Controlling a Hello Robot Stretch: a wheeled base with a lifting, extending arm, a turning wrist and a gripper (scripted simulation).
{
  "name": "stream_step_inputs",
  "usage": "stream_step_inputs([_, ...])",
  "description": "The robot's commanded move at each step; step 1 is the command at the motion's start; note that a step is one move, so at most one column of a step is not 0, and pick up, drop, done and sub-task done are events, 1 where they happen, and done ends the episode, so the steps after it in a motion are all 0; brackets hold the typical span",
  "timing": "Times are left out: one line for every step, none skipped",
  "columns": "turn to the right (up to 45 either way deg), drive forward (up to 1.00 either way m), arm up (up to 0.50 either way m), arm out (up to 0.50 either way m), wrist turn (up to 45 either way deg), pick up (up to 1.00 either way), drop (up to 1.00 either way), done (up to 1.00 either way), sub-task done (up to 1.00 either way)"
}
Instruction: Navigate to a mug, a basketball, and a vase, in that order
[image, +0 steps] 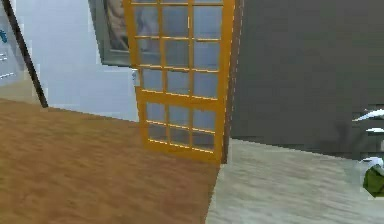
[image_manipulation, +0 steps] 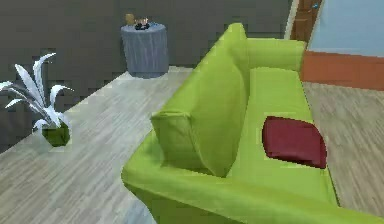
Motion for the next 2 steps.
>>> stream_step_inputs([-45.0, 0.0, 0.0, 0.0, 0.0, 0.0, 0.0, 0.0, 0.0])
stream_step_inputs([0.0, 1.0, 0.0, 0.0, 0.0, 0.0, 0.0, 0.0, 0.0])
